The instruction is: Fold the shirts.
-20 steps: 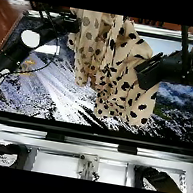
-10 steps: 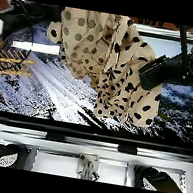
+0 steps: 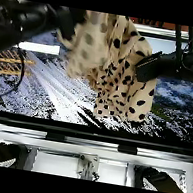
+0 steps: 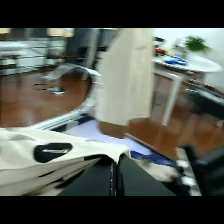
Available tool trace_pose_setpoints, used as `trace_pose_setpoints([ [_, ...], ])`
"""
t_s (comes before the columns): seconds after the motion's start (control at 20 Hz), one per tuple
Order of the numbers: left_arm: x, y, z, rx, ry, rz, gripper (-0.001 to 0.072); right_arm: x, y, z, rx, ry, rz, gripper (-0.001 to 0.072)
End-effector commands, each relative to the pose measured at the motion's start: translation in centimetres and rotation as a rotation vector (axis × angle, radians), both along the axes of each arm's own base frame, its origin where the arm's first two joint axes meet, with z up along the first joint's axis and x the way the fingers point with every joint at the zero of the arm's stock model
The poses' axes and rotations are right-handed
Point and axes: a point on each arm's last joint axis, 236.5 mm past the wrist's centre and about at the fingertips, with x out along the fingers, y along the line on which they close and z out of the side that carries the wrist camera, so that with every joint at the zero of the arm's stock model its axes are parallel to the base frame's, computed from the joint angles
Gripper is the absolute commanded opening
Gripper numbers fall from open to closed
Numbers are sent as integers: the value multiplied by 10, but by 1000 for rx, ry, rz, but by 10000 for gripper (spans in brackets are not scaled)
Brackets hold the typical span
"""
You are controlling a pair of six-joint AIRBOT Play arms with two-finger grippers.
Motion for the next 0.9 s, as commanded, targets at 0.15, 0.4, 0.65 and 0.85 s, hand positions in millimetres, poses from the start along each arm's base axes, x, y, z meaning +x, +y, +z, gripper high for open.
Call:
trace_pose_setpoints([
  [0.15,-89,7,-99,487,201,-178,40,25,-31,8,-42,-65,-160,43],
  [0.4,-117,57,-156,757,372,-166,39,31,-44,15,-36,-82,-239,43],
  [0.65,-131,73,-241,929,574,-204,40,34,-42,21,1,-94,-259,43],
  [0.85,-108,96,-290,1048,603,-92,43,29,-42,46,28,-179,-241,43],
])
